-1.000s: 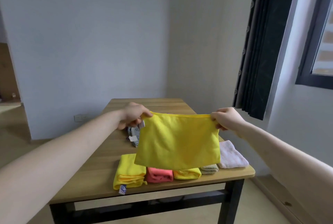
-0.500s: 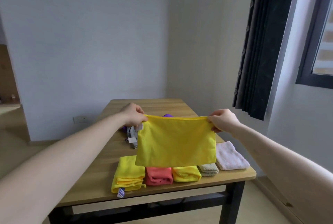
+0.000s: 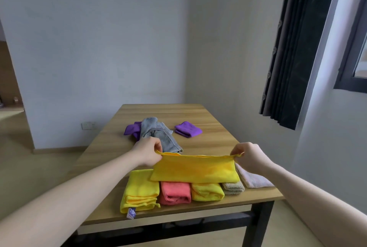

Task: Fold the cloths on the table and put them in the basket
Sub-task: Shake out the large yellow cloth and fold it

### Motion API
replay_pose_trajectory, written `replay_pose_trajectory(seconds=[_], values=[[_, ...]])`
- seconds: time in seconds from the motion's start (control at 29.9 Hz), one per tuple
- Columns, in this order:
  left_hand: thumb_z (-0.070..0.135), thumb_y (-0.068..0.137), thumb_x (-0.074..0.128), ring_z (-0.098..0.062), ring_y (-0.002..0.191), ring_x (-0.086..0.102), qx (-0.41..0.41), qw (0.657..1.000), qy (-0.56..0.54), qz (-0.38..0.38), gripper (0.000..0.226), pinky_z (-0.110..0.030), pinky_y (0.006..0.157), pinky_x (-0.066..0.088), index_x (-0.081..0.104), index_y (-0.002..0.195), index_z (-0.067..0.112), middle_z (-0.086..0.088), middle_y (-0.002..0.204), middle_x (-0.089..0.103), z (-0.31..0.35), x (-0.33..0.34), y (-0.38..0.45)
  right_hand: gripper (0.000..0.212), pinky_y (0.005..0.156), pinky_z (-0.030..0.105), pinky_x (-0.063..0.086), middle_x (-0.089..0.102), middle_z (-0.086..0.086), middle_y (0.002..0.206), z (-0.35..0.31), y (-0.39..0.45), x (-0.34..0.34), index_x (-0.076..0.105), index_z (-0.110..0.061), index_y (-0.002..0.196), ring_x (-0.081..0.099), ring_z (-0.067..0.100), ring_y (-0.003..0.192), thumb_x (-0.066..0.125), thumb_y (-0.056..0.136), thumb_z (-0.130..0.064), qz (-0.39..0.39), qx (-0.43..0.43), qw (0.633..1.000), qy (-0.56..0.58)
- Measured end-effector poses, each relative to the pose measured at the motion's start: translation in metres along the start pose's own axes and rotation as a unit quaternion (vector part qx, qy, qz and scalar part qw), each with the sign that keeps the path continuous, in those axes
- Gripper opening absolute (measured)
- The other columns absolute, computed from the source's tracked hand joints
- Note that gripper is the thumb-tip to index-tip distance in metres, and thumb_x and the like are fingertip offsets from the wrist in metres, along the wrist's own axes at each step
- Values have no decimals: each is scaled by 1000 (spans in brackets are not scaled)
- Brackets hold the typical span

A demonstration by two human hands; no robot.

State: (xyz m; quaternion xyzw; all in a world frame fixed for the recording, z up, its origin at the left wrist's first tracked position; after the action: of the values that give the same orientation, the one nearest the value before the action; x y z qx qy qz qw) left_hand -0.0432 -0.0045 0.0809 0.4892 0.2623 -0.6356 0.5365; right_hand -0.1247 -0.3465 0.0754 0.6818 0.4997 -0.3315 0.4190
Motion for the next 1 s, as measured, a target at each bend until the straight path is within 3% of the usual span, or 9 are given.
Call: replay_pose_trajectory(seconds=[0.1, 0.23, 0.4, 0.5, 0.57, 0.67, 0.84, 0.94, 1.0], values=[[24, 77, 75, -16, 86, 59, 30, 999, 42, -6, 19, -27, 72, 45, 59, 75, 32, 13, 84, 59, -4, 14, -14, 20, 85, 32, 58, 70, -13, 98, 4, -12, 12, 71, -36, 93, 65, 10, 90, 65, 88, -18, -22, -30, 997, -66], [26, 84, 73, -15, 91, 51, 72, 991, 115, -8, 14, -30, 79, 45, 61, 86, 31, 7, 95, 57, 0, 31, -29, 17, 79, 20, 52, 72, -16, 105, 4, -25, 23, 75, -32, 105, 63, 7, 90, 64, 95, -23, -7, -73, 988, -133], [26, 90, 65, -23, 109, 61, 77, 981, 174, -47, 16, -34, 86, 49, 65, 105, 31, 0, 115, 64, 5, 46, -42, 21, 84, 17, 49, 64, -19, 104, 12, -30, 38, 75, -36, 109, 63, 4, 94, 64, 96, -24, -17, -92, 981, -173], [28, 82, 61, -24, 118, 58, 54, 972, 203, -104, 31, -36, 93, 50, 64, 112, 33, 1, 127, 62, 7, 51, -47, 23, 68, 18, 45, 56, -19, 96, 14, -35, 41, 72, -39, 110, 59, 3, 84, 61, 93, -30, -45, -65, 979, -188], [34, 78, 58, -24, 124, 50, 48, 969, 210, -121, 38, -38, 101, 45, 63, 115, 32, 2, 130, 58, 12, 49, -47, 18, 64, 20, 48, 55, -20, 91, 13, -34, 39, 71, -44, 96, 59, 5, 79, 59, 90, -32, -49, -42, 986, -152], [41, 84, 53, -23, 133, 38, 72, 970, 201, -113, 41, -42, 111, 35, 58, 122, 28, 2, 136, 51, 31, 47, -44, 17, 73, 32, 60, 66, -17, 87, 19, -23, 29, 73, -38, 85, 65, 7, 74, 56, 90, -35, 5, 22, 999, -46], [37, 94, 45, -21, 154, 12, 126, 977, 126, -120, 60, -46, 124, 18, 36, 152, 29, 1, 166, 20, 67, 76, -38, 41, 75, 26, 58, 71, -9, 111, 31, -12, 38, 63, -29, 128, 68, 6, 83, 59, 92, -48, -7, 86, 996, -19], [43, 96, 38, -20, 156, -11, 119, 976, 108, -146, 69, -53, 126, 6, 15, 160, 36, 4, 170, -4, 77, 99, -32, 55, 85, 27, 55, 68, -5, 120, 32, -10, 52, 55, -25, 139, 64, 10, 99, 62, 91, -51, -28, 89, 995, -36], [47, 97, 33, -22, 155, -18, 100, 975, 99, -174, 70, -55, 125, -2, 5, 161, 39, 6, 169, -12, 77, 112, -30, 58, 84, 24, 50, 64, -4, 126, 29, -10, 57, 51, -24, 143, 57, 11, 100, 64, 92, -46, -38, 90, 995, -35]])
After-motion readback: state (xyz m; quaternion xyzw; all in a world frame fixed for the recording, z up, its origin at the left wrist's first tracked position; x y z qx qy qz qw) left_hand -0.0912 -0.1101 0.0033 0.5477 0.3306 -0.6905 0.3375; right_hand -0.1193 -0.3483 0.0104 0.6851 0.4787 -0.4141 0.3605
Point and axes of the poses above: each hand's wrist, its own y-axis towards the middle knuckle, its own x-axis out of the palm, z = x × y, the point moved 6 cm from there along y, towards the middle knuckle
